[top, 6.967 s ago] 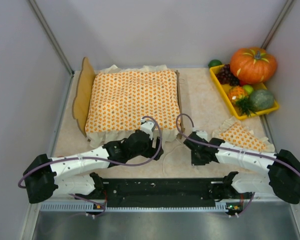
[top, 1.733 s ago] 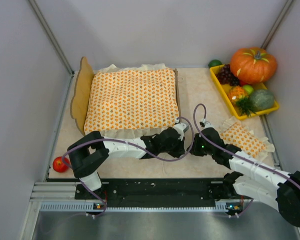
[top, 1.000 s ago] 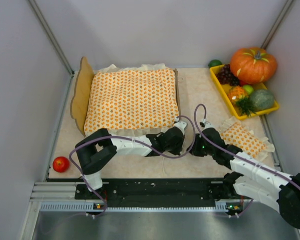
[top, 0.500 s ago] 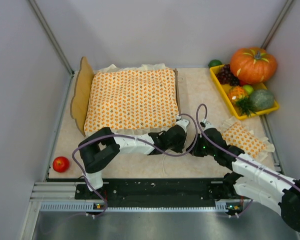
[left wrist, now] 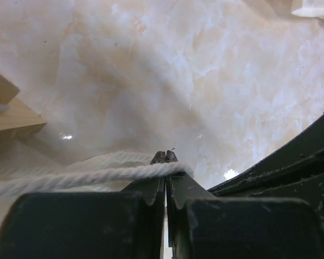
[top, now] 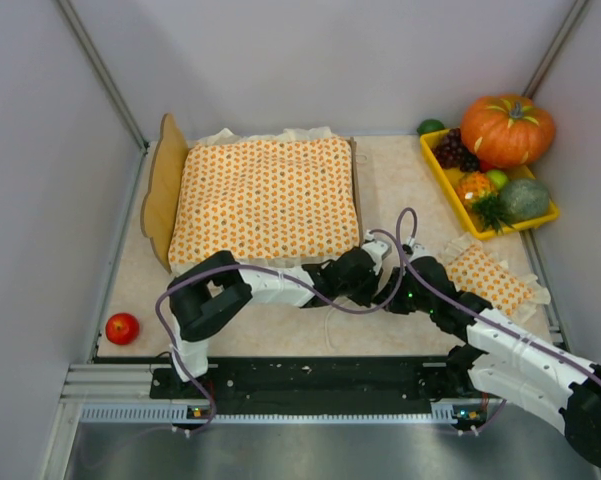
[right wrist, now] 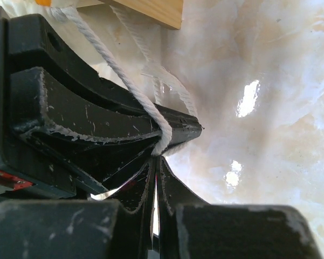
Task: Set up the pet bed
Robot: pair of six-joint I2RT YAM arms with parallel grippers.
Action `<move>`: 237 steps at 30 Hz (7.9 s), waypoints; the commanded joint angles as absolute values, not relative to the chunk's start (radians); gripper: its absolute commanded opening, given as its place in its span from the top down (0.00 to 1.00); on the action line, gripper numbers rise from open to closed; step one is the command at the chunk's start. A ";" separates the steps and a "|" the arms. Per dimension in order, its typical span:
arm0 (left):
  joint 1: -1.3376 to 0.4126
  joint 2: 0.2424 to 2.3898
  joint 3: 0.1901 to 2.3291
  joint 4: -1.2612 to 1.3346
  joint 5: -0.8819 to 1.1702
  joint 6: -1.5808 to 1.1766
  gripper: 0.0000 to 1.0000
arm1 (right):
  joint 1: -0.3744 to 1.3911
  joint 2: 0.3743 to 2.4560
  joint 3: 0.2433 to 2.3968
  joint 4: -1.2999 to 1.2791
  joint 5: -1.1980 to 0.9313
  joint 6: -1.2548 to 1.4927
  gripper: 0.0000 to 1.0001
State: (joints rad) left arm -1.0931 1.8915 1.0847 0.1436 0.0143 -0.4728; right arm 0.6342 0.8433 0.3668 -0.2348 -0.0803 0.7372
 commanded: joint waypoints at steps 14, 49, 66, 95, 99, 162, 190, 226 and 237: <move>-1.078 1.807 1.009 0.156 0.046 -0.491 0.98 | 0.644 0.850 0.396 -0.236 -0.029 0.724 0.86; -1.058 1.690 0.959 0.012 -0.129 -0.538 0.65 | 0.597 1.143 0.551 -0.149 0.225 0.657 0.67; -1.039 1.787 1.028 -0.049 -0.138 -0.558 0.71 | 0.549 1.341 0.512 0.144 -0.123 0.538 0.73; -1.008 1.779 0.999 -0.008 -0.077 -0.569 0.72 | 0.818 1.551 0.630 -0.192 0.348 0.575 0.76; -1.008 1.755 0.979 0.020 -0.078 -0.574 0.72 | 0.834 1.598 0.635 -0.222 0.359 0.607 0.78; -1.098 1.792 0.943 0.031 0.060 -0.166 0.66 | 0.795 1.121 0.529 -0.469 0.429 0.850 1.00; -0.878 1.279 0.718 -0.253 -0.259 -0.313 1.00 | 0.491 1.069 0.758 -0.463 0.459 0.585 1.00; -0.856 1.361 0.679 -0.311 -0.187 -0.508 1.00 | 0.291 1.086 0.711 -0.286 -0.073 0.523 0.79; -0.856 1.414 0.706 -0.298 -0.155 -0.500 1.00 | 0.647 0.939 0.356 0.145 0.056 0.503 0.36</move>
State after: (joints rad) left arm -0.8581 1.4078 0.6804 -0.3309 -0.1711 -0.5056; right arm 0.5934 0.9726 0.4034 -0.1352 -0.0772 0.5190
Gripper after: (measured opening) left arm 0.008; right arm 0.625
